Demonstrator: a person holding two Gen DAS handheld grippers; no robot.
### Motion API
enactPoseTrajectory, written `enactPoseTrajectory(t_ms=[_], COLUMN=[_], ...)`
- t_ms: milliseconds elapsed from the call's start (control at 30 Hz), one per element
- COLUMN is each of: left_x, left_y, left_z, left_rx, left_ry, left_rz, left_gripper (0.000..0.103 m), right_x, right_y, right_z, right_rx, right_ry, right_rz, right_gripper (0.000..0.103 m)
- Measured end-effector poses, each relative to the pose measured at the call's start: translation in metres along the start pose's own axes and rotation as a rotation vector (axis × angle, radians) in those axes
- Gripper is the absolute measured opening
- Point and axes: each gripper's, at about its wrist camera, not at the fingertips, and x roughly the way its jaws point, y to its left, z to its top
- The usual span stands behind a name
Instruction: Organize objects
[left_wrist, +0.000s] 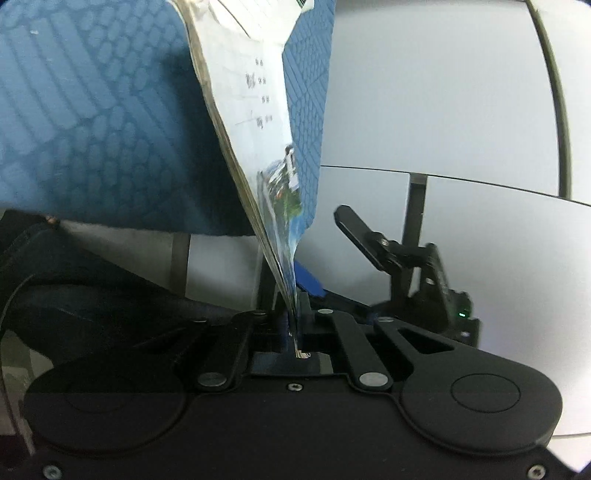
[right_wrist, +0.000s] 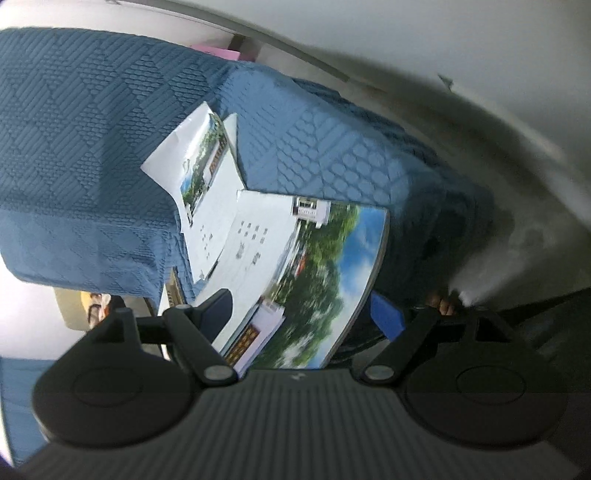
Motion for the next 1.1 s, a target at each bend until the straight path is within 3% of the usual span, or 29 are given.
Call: enactPoseTrajectory(t_ms=[200,267,333,500,633,733,1033,1100], left_x=[-0.025,-0.032,-0.038,-0.052,-0.066,-0.08,-0.125,-0.152], left_y=[0.005,0.007,0.01,0.015,0.013,0.009,-0.008,-0.004], left_z=[-0.007,-0.01,-0.012,-0.014,-0.014,-0.014,-0.01,-0.013], left_rx=[-0.001,0.0,-0.006,-0.013,-0.001,0.014,0.057,0.064], left_ry=[-0.007,-0.016,-0.024,-0.061,-0.094,-0.128,-0.241,-0.257], left_rz=[-0.032,-0.039,-0.057,-0.065,-0.097,-0.11,-0.182,-0.198], left_gripper=[0.003,0.003,0.003,0.003,0.004,0.005,0.006,0.006], right_x=[0.015,0.019,0.023,0.022,0.007,-0.003,-0.025,-0.028], right_y=[-0.017,-0.022,-0.026,-0.021,-0.009,0.008,0.07,0.081], right_z=[-0.009,-0.012,-0.016,-0.026,-0.03,-0.033,-0.043,-0.046], right_rx=[0.08,0.104,0.117,0.078,0.039,-0.014,-0.152,-0.166], right_ry=[0.04,0.046,0.053,0.042,0.002,-0.025,-0.082,-0.09], right_rz=[0.037,0.047,0.05,0.056,0.112,0.131,0.163,0.173], right_gripper=[0.078,0.067,0.047,0.029,0.012,0.007,0.007,0.007])
